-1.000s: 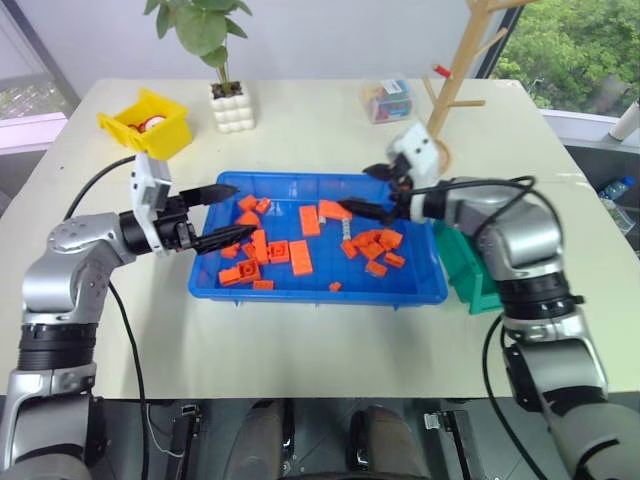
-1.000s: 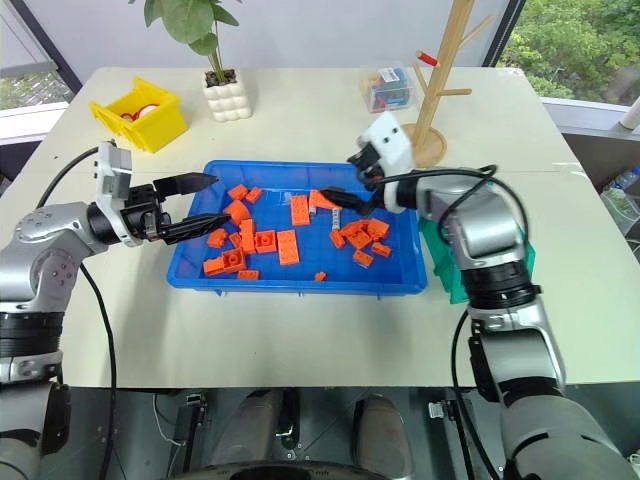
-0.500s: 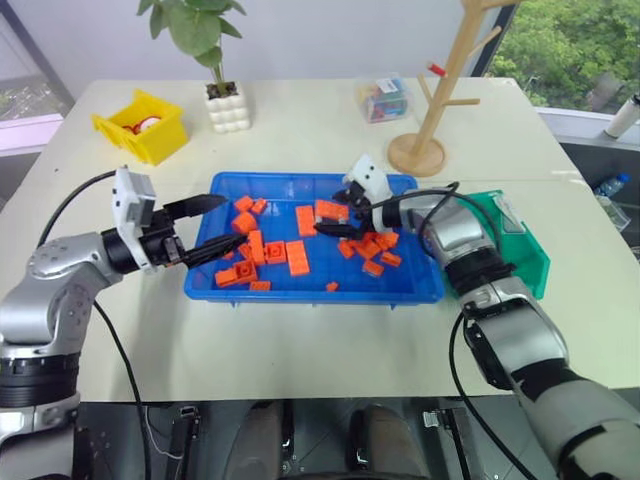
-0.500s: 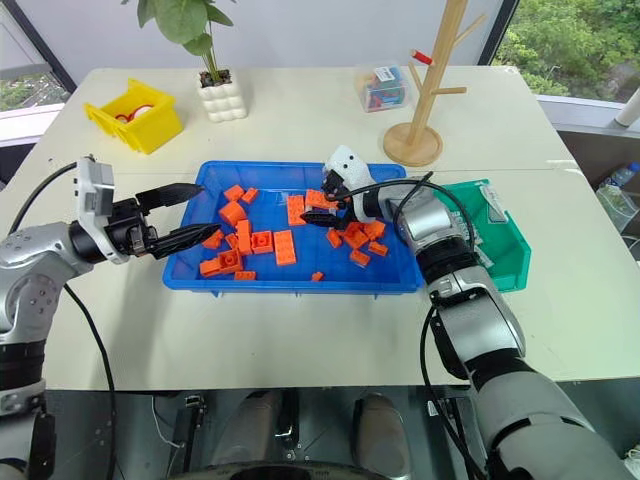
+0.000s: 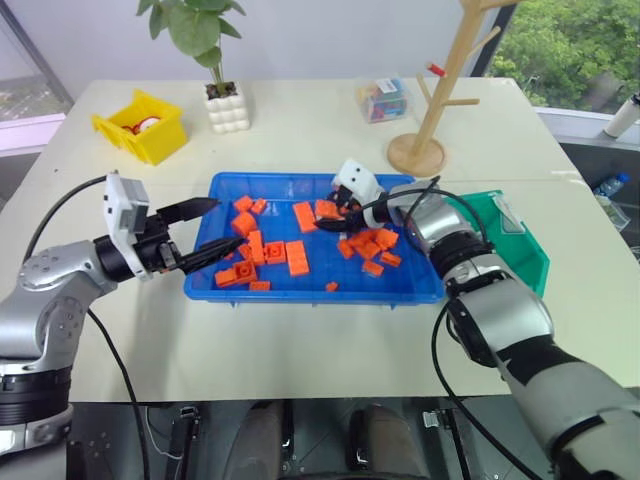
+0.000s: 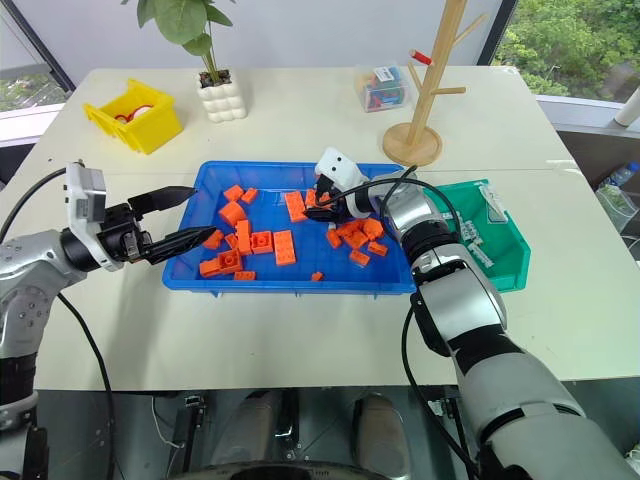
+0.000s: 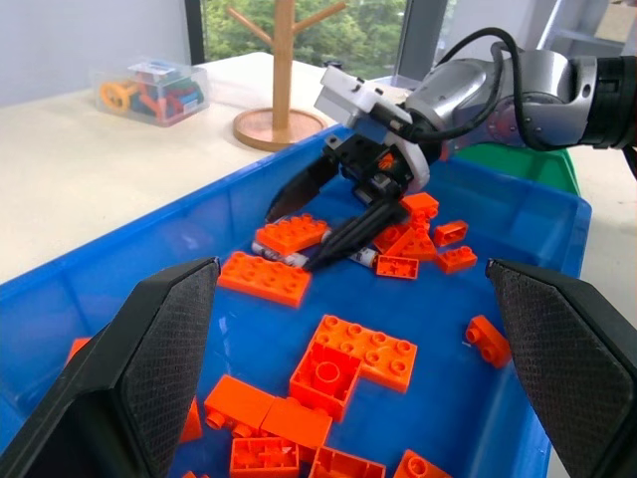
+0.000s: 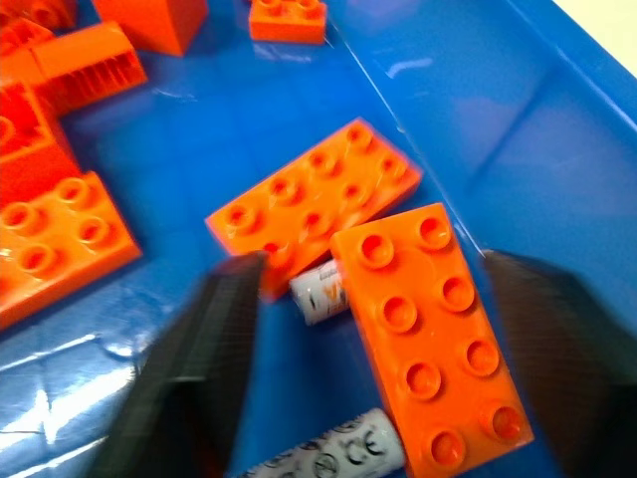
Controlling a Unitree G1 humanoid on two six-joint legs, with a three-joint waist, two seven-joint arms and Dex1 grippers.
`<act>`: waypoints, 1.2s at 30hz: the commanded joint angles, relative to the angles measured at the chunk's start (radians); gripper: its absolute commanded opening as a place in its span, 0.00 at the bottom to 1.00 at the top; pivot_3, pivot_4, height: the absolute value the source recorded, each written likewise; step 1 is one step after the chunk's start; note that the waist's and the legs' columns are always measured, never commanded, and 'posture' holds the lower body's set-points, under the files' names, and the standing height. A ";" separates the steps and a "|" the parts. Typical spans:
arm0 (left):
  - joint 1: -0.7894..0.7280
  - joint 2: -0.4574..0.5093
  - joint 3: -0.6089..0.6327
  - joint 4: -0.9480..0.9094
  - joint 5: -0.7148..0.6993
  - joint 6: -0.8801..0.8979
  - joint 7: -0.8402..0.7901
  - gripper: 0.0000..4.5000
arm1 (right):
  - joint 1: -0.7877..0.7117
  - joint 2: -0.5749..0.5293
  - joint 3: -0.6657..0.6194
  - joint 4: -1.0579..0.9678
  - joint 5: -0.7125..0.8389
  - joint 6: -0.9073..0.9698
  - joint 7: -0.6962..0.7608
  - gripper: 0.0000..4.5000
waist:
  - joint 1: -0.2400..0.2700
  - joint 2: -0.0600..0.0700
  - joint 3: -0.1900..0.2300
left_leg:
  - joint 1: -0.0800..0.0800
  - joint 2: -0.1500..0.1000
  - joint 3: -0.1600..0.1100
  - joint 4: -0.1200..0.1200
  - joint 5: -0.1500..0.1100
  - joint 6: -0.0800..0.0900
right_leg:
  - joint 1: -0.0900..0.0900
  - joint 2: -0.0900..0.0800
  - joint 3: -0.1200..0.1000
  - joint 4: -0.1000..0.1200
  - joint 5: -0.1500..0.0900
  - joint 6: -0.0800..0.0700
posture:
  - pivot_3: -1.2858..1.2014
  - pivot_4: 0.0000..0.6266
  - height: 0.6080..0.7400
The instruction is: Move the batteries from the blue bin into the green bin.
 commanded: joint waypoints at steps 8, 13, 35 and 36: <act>-0.010 0.017 0.018 -0.028 -0.014 -0.003 0.006 1.00 | -0.049 -0.005 -0.052 0.020 -0.010 -0.022 -0.003 0.25 | 0.000 0.000 0.000 | 0.000 0.000 0.000 0.000 0.000 0.000 | 0.000 0.000 0.000 0.000 0.000 0.000 | 0.52 0.24 1.00; -0.017 0.019 0.014 -0.025 -0.014 -0.001 0.004 1.00 | -0.070 -0.036 -0.079 -0.058 0.015 0.011 0.044 0.25 | 0.000 0.000 0.000 | 0.000 0.000 0.000 0.000 0.000 0.000 | 0.000 0.000 0.000 0.000 0.000 0.000 | 0.52 0.24 1.00; -0.078 0.047 -0.009 0.039 -0.003 -0.006 -0.044 1.00 | 0.420 -0.125 -0.013 -1.010 0.188 0.584 0.133 0.67 | 0.004 0.000 0.000 | -0.001 0.000 0.000 -0.001 0.000 0.000 | -0.001 0.000 0.000 0.000 0.000 0.000 | 0.52 0.24 1.00; -0.078 0.045 -0.012 0.040 -0.002 -0.007 -0.044 1.00 | 0.416 -0.120 -0.012 -1.002 0.187 0.576 0.123 0.80 | 0.004 0.000 0.000 | -0.001 0.000 0.000 -0.001 0.000 0.000 | -0.001 0.000 0.000 0.000 0.000 0.000 | 0.52 0.24 1.00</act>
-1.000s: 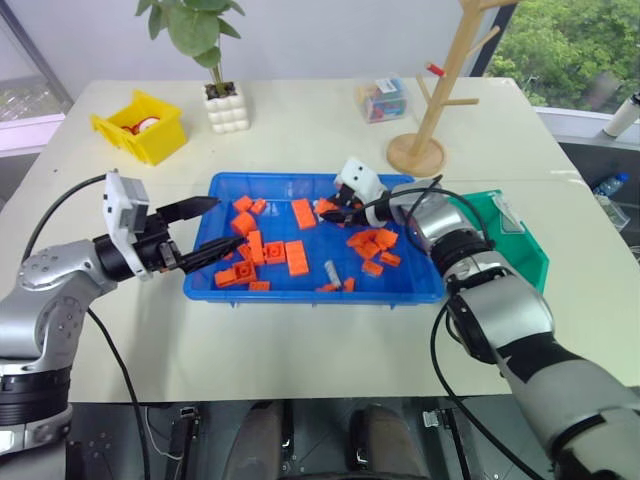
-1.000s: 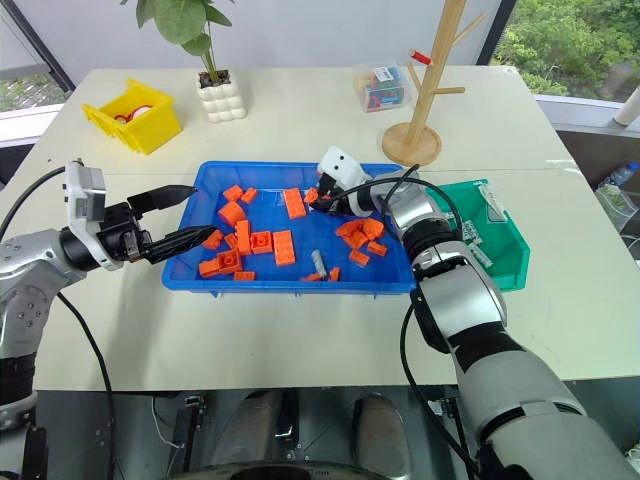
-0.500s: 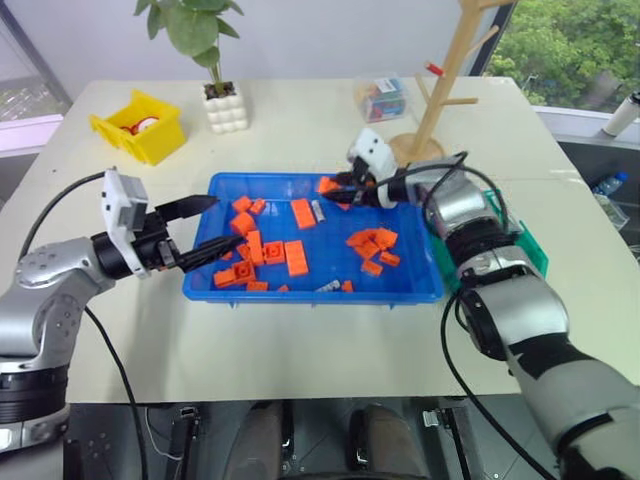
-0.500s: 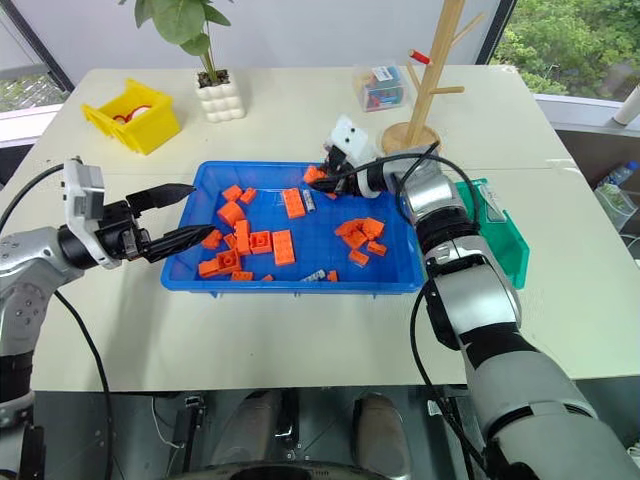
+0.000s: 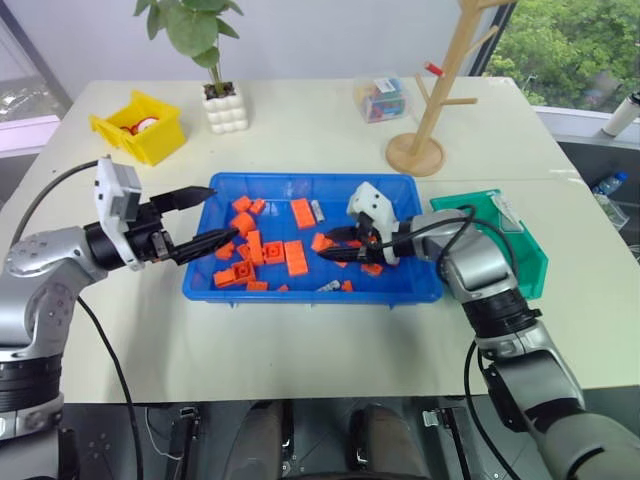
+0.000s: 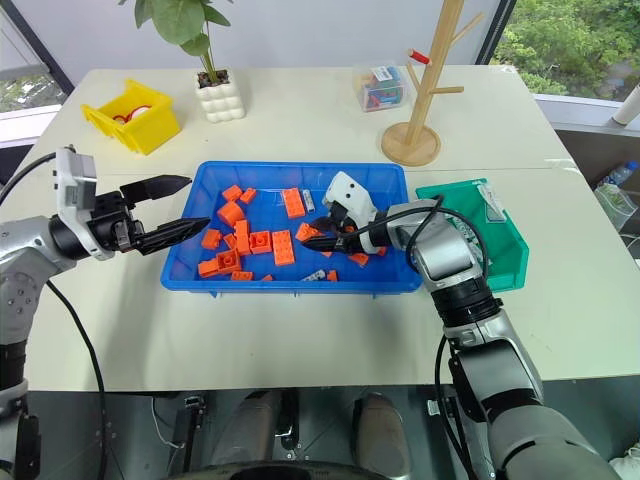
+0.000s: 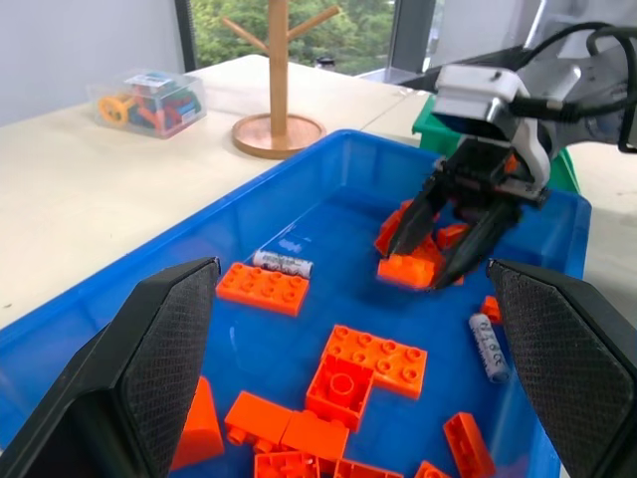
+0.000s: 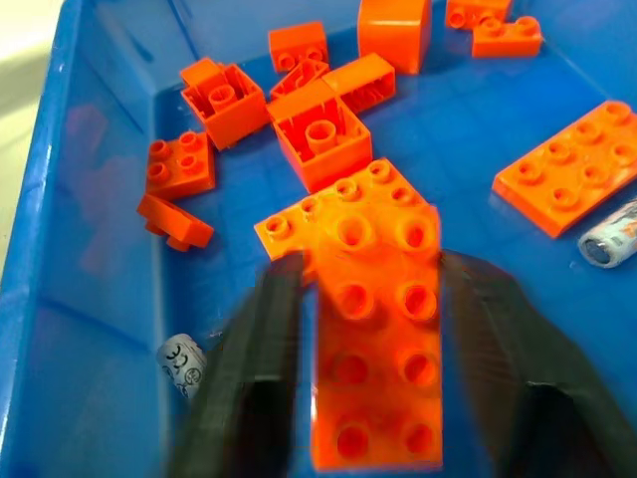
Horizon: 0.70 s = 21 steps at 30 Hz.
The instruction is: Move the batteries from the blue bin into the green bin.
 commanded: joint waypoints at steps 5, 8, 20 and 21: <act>-0.016 -0.004 -0.008 -0.004 -0.004 -0.013 -0.002 1.00 | -0.050 0.025 0.004 0.044 -0.021 -0.097 -0.080 0.98 | 0.002 0.000 0.000 | 0.000 0.000 0.000 0.000 0.000 0.000 | 0.000 0.000 0.000 0.000 0.000 0.000 | 0.52 0.24 1.00; -0.011 -0.004 -0.005 -0.003 -0.004 -0.017 -0.001 1.00 | -0.124 0.069 -0.037 0.141 -0.020 -0.111 -0.169 0.98 | 0.001 0.000 0.000 | 0.000 0.000 0.000 0.000 0.000 0.000 | 0.000 0.000 0.000 0.000 0.000 0.000 | 0.52 0.24 1.00; -0.044 -0.035 0.008 0.020 0.070 -0.137 0.069 1.00 | -0.192 0.196 -0.088 0.331 -0.029 -0.075 -0.379 0.98 | 0.001 0.000 0.000 | 0.000 0.000 0.000 0.000 0.000 -0.001 | 0.000 0.000 0.000 0.001 0.000 0.000 | 0.52 0.24 1.00; -0.043 -0.038 0.009 0.018 0.070 -0.140 0.073 1.00 | -0.187 0.205 -0.094 0.334 -0.025 -0.065 -0.400 0.98 | 0.000 0.000 0.000 | 0.000 0.000 0.000 0.000 0.000 -0.001 | 0.000 0.000 0.000 0.001 0.000 0.000 | 0.52 0.24 1.00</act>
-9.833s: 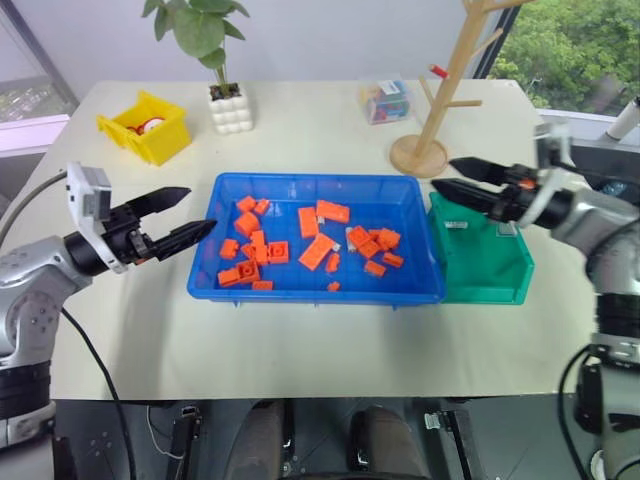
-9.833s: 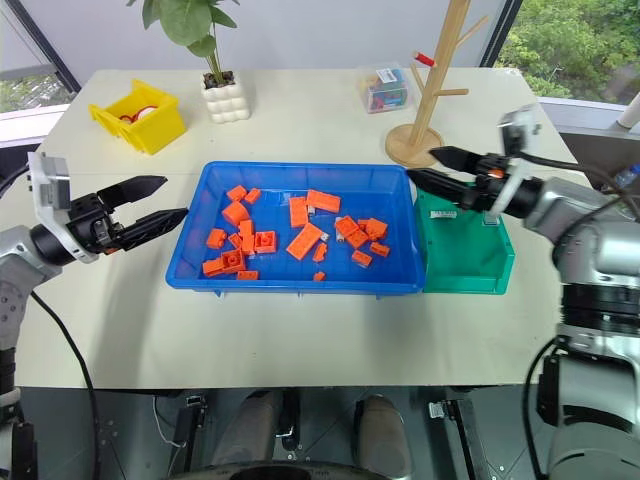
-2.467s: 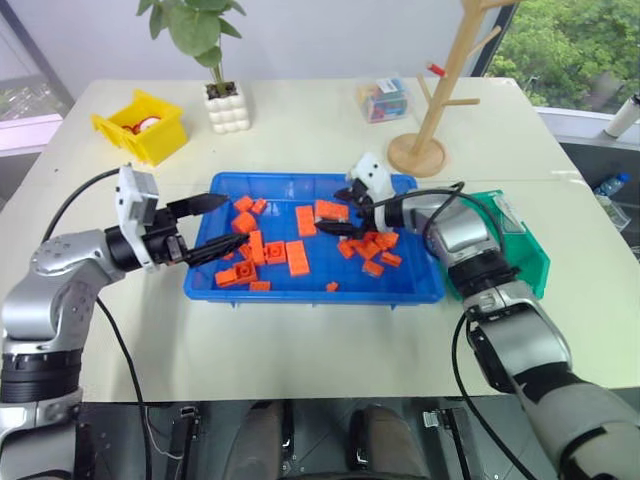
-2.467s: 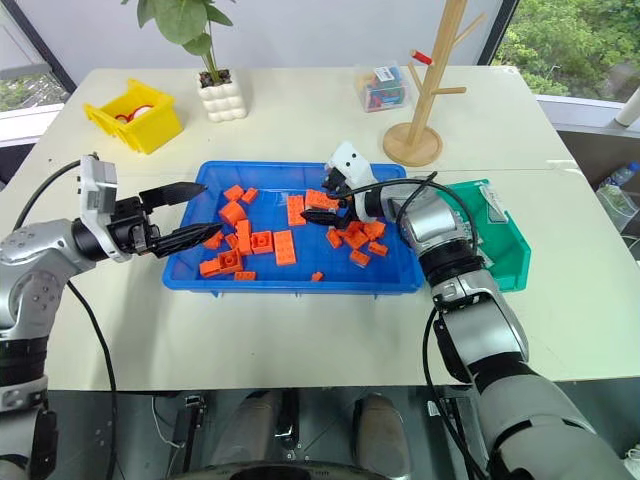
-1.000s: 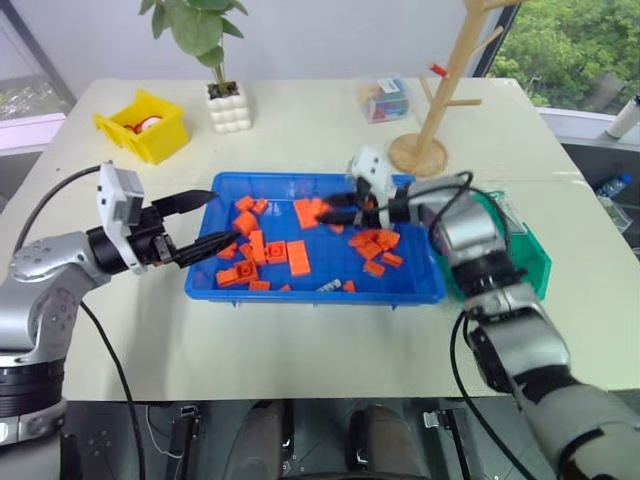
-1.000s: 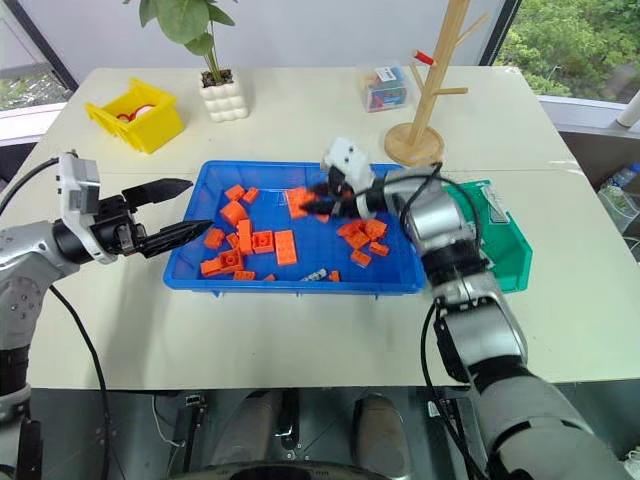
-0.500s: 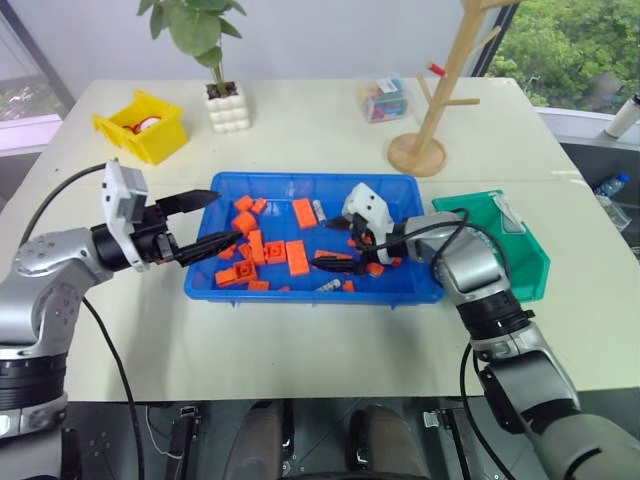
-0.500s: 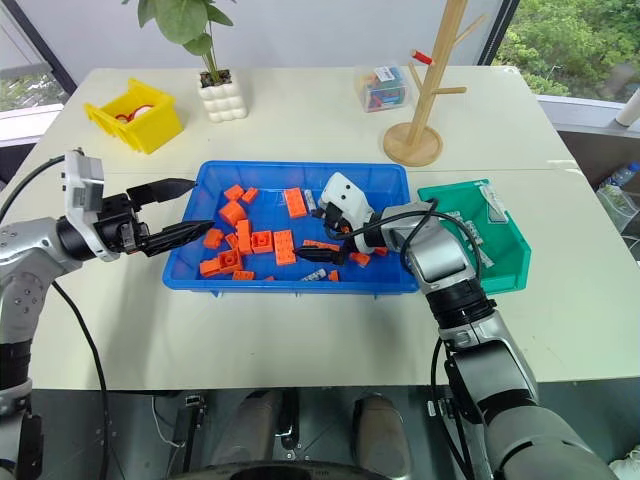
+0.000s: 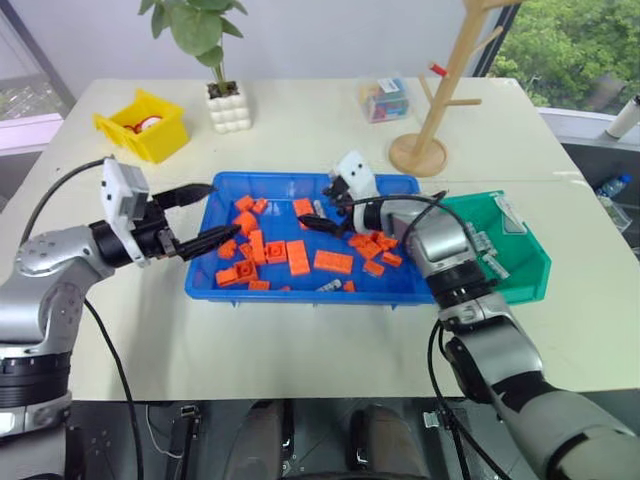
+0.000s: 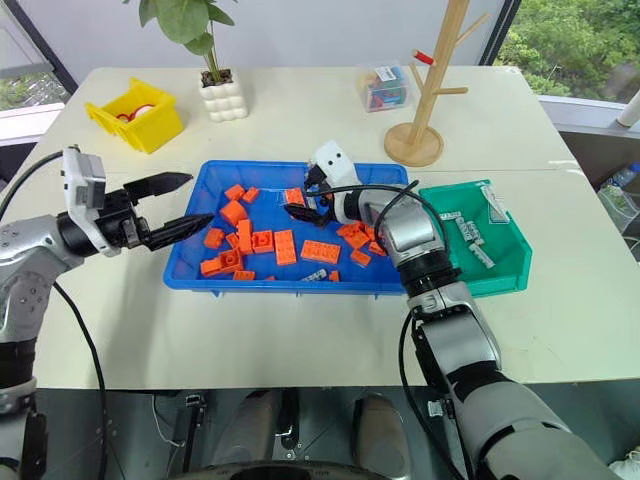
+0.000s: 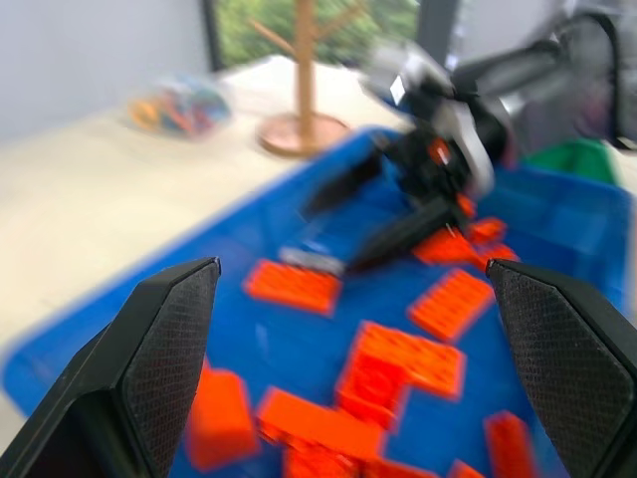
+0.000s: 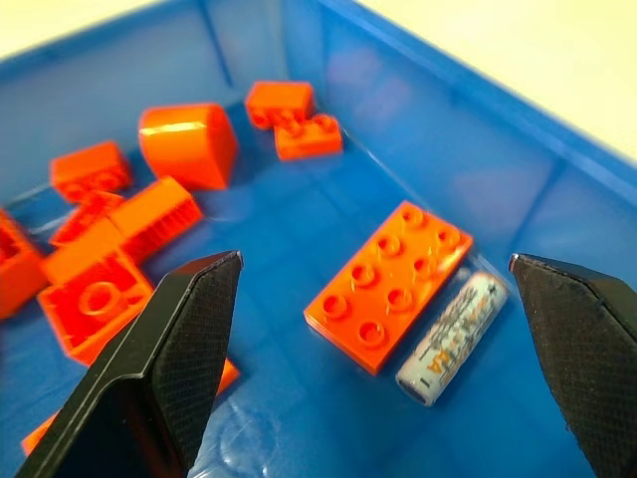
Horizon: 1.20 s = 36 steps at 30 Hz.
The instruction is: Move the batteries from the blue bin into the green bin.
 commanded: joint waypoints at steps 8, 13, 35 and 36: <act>0.003 -0.010 0.032 -0.034 -0.006 -0.040 0.035 1.00 | -0.030 0.070 -0.117 0.091 0.029 0.021 -0.182 0.98 | -0.004 0.000 0.000 | 0.000 0.000 0.000 -0.001 0.000 0.000 | -0.001 0.000 0.000 0.000 0.000 0.000 | 0.52 0.24 1.00; 0.012 -0.009 0.034 -0.042 -0.014 -0.036 0.038 1.00 | -0.034 0.074 -0.128 0.133 0.024 0.002 -0.205 0.98 | -0.005 0.000 0.000 | 0.000 0.000 0.000 -0.001 0.000 0.000 | -0.001 0.000 0.000 0.000 0.000 0.000 | 0.52 0.24 1.00; 0.024 -0.003 0.034 -0.060 -0.023 -0.021 0.038 1.00 | -0.057 0.117 -0.143 0.229 0.021 -0.055 -0.267 0.98 | -0.009 0.000 0.000 | 0.001 0.001 0.001 -0.001 0.000 -0.001 | -0.001 0.000 0.001 0.003 0.000 0.000 | 0.52 0.24 1.00; 0.025 -0.003 0.034 -0.062 -0.023 -0.020 0.038 1.00 | -0.060 0.123 -0.166 0.224 0.036 -0.039 -0.282 0.98 | -0.008 0.000 0.000 | 0.001 0.001 0.001 -0.001 0.000 -0.001 | -0.002 0.000 0.001 0.003 0.000 0.000 | 0.52 0.24 1.00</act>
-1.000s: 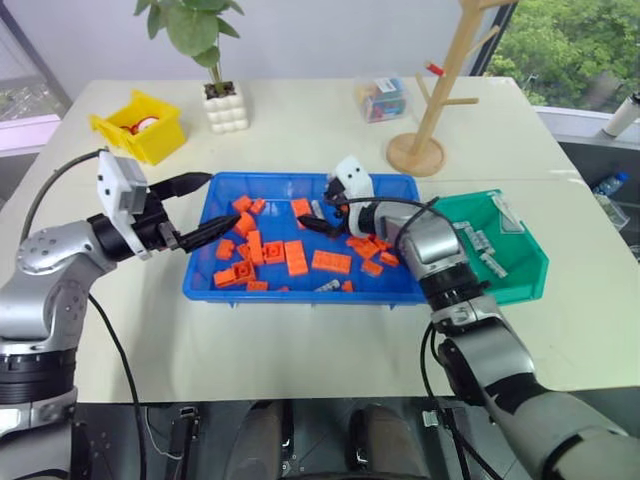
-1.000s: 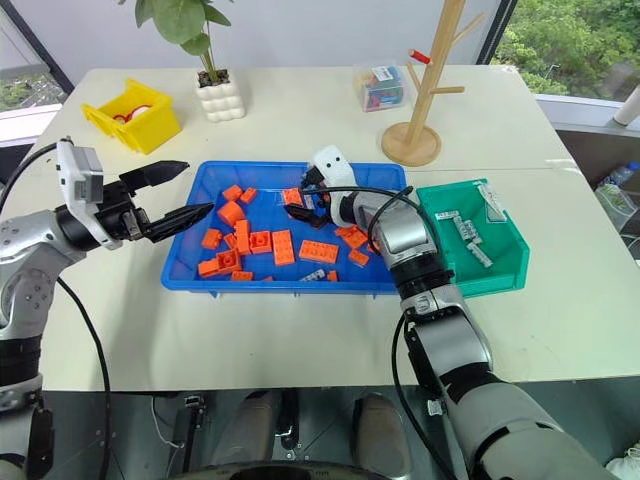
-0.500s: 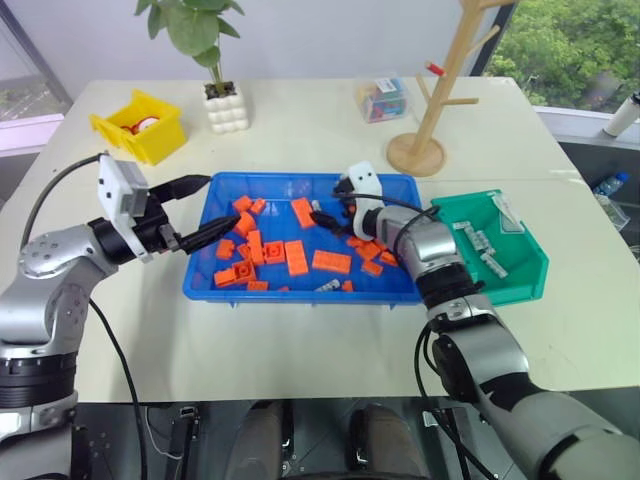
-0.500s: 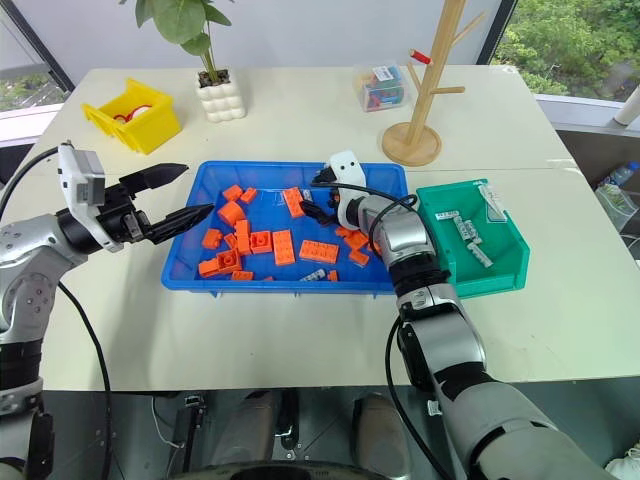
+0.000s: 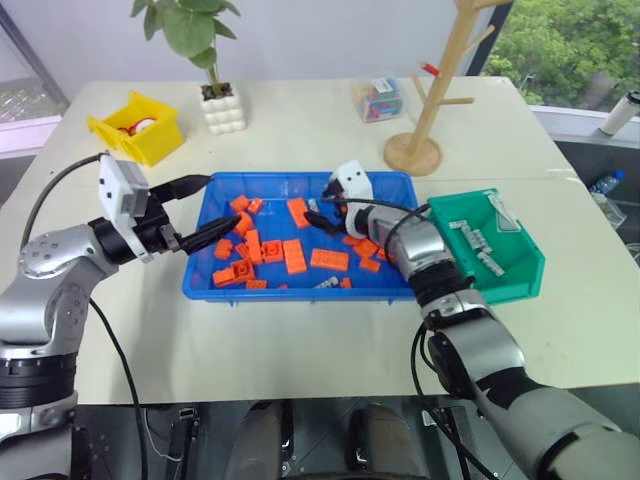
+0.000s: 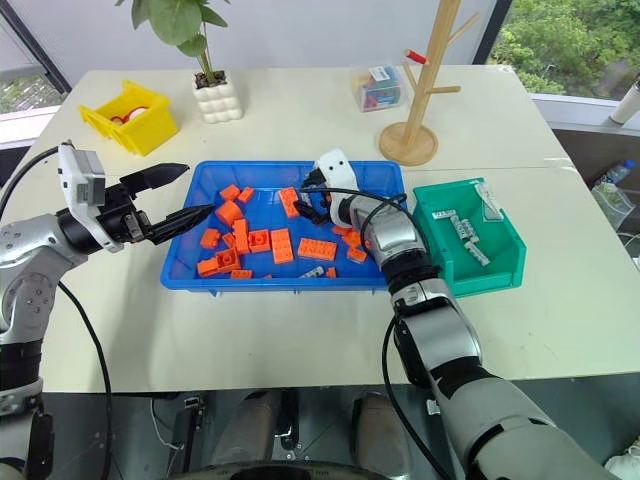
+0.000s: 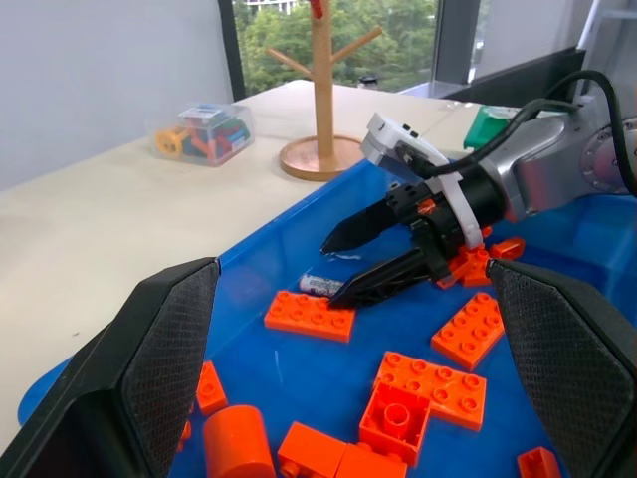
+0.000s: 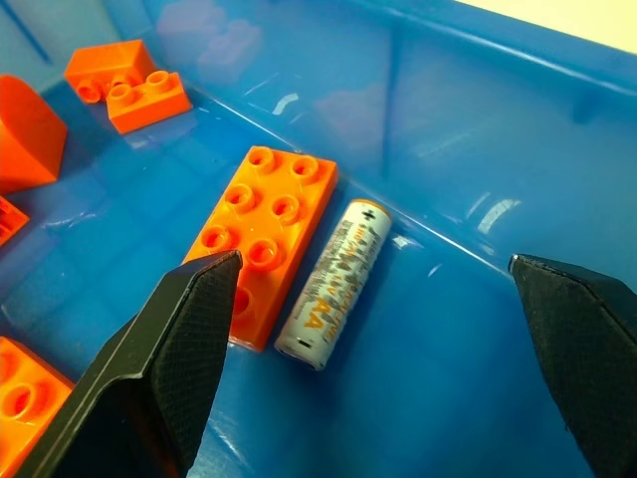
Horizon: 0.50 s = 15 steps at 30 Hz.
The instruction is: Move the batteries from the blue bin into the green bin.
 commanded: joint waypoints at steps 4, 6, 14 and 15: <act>0.009 0.008 0.036 -0.046 -0.020 -0.003 0.002 1.00 | 0.006 0.012 -0.068 -0.075 0.040 0.067 -0.083 0.98 | 0.003 0.000 0.000 | 0.000 0.000 0.000 0.000 0.000 0.000 | 0.000 0.000 0.000 0.000 0.000 0.000 | 0.52 0.24 1.00; 0.012 0.007 0.036 -0.049 -0.021 -0.003 0.003 1.00 | 0.016 0.011 -0.068 -0.099 0.043 0.081 -0.093 0.98 | 0.006 0.000 0.000 | 0.000 0.000 0.000 0.000 0.000 0.000 | 0.000 0.000 0.000 0.000 0.000 0.000 | 0.52 0.24 1.00; 0.008 0.003 0.029 -0.042 -0.019 -0.007 0.002 1.00 | 0.078 0.008 -0.009 -0.210 0.007 0.106 -0.119 0.98 | 0.003 0.000 0.000 | 0.000 0.000 0.000 0.000 0.000 0.000 | -0.001 0.000 0.000 0.000 0.000 0.000 | 0.52 0.24 1.00; 0.008 0.003 0.029 -0.042 -0.019 -0.008 0.001 1.00 | 0.086 0.002 0.015 -0.220 -0.009 0.100 -0.111 0.98 | 0.003 0.000 0.000 | 0.000 0.000 0.000 -0.001 0.000 0.000 | -0.001 0.000 0.000 0.000 0.000 0.000 | 0.52 0.24 1.00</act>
